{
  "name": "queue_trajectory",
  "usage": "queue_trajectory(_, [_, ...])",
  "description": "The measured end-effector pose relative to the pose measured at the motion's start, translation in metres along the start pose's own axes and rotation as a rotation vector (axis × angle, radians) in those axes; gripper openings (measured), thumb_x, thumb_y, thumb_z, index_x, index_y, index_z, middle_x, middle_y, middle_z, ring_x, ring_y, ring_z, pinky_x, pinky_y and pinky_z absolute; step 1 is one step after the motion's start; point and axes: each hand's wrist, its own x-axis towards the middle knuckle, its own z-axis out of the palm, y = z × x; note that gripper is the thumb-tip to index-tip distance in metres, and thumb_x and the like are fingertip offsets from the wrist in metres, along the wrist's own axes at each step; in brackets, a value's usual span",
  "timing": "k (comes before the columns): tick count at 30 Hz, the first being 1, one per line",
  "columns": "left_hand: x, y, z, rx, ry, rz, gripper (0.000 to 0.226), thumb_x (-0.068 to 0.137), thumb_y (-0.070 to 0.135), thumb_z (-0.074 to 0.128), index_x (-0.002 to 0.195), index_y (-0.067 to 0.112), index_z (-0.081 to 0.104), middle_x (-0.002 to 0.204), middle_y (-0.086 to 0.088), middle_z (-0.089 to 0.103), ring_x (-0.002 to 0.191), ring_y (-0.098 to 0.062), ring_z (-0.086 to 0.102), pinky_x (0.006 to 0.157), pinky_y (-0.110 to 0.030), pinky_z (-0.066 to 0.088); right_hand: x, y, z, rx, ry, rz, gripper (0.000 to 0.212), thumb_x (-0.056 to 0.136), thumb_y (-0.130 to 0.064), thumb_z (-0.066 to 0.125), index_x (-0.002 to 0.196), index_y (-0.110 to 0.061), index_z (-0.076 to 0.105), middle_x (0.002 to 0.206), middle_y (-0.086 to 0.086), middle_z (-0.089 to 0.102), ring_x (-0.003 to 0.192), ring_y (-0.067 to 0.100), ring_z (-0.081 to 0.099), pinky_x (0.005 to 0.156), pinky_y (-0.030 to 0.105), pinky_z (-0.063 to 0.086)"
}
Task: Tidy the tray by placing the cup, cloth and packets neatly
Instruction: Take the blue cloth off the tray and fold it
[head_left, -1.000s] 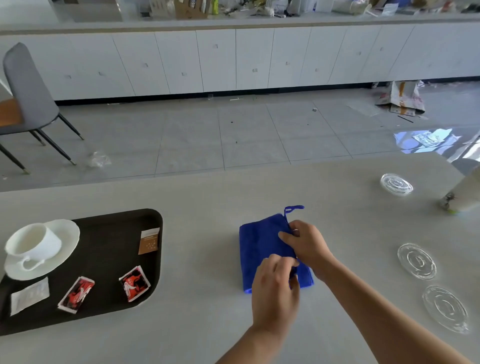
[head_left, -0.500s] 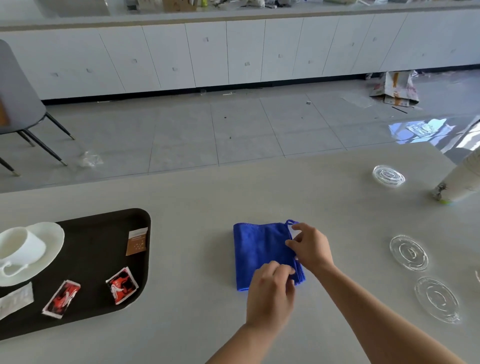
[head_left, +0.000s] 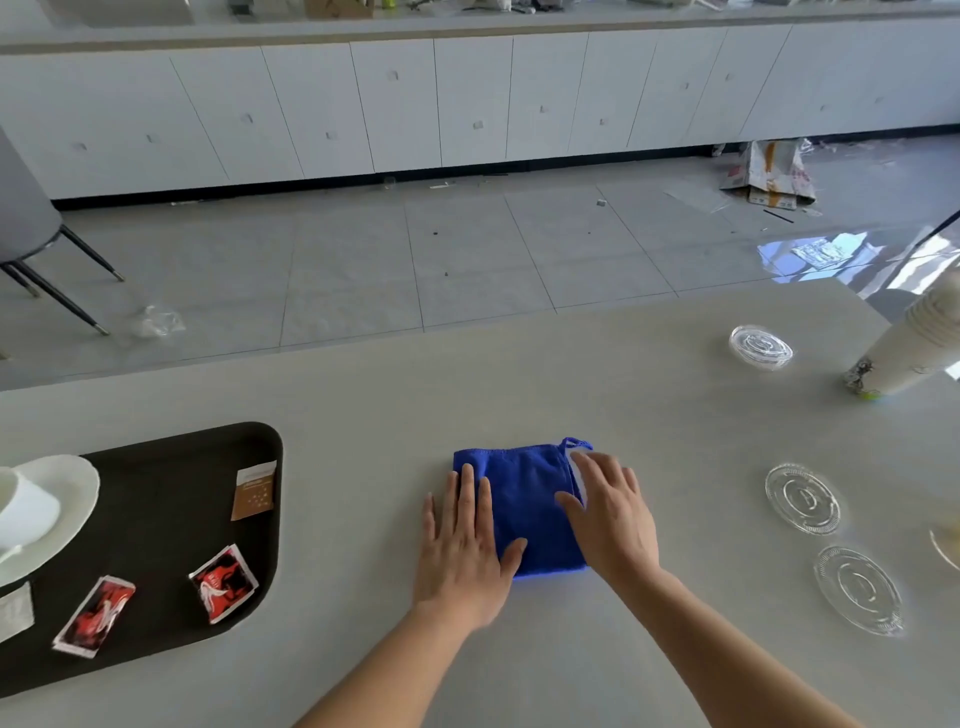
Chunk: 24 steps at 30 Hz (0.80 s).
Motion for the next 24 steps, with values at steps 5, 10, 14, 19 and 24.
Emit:
queue_trajectory(5, [0.013, -0.004, -0.010, -0.066, 0.118, 0.004, 0.087, 0.089, 0.066, 0.013, 0.147, 0.012, -0.022, 0.155, -0.013, -0.033, 0.144, -0.029, -0.028, 0.118, -0.052, -0.011, -0.026, 0.014, 0.012, -0.224, -0.148, -0.275, 0.061, 0.100, -0.057, 0.022, 0.155, -0.034, 0.008, 0.162, -0.018, -0.003, 0.150, 0.013, -0.009, 0.121, 0.040, 0.002])
queue_trajectory(10, [0.028, -0.017, -0.002, -0.025, 0.019, 0.032, 0.091, 0.084, 0.072, -0.001, 0.147, 0.010, -0.025, 0.157, -0.010, -0.031, 0.147, -0.026, -0.023, 0.120, -0.051, -0.009, -0.029, 0.028, 0.014, -0.258, -0.197, -0.243, 0.066, 0.095, -0.068, 0.005, 0.152, -0.038, -0.009, 0.159, -0.022, -0.016, 0.145, 0.008, -0.024, 0.119, 0.036, -0.009])
queue_trajectory(14, [0.024, -0.015, -0.006, -0.058, 0.015, -0.002, 0.092, 0.089, 0.072, 0.011, 0.148, 0.010, -0.023, 0.159, -0.010, -0.028, 0.148, -0.028, -0.020, 0.120, -0.050, -0.007, -0.030, 0.021, 0.008, -0.183, -0.197, -0.198, 0.071, 0.095, -0.067, 0.016, 0.155, -0.033, -0.001, 0.160, -0.019, -0.012, 0.147, 0.006, -0.019, 0.121, 0.034, -0.004])
queue_trajectory(19, [-0.011, -0.010, -0.012, -0.273, 0.092, -0.173, 0.086, 0.096, 0.059, 0.036, 0.154, 0.006, 0.002, 0.162, -0.019, 0.007, 0.148, -0.035, 0.009, 0.120, -0.042, 0.016, -0.045, 0.017, -0.008, 0.001, 0.002, 0.004, 0.058, 0.087, -0.049, 0.064, 0.135, -0.019, 0.051, 0.128, 0.000, 0.058, 0.118, 0.024, 0.050, 0.098, 0.035, 0.044])
queue_trajectory(24, [-0.041, -0.008, -0.014, -0.307, 0.150, -0.273, 0.063, 0.094, 0.053, 0.048, 0.146, 0.021, 0.031, 0.126, -0.001, 0.051, 0.114, -0.022, 0.046, 0.092, -0.032, 0.038, -0.055, 0.009, -0.013, 0.098, -0.105, 0.200, 0.052, 0.088, -0.049, 0.063, 0.130, -0.021, 0.054, 0.091, -0.008, 0.058, 0.091, 0.017, 0.058, 0.076, 0.028, 0.045])
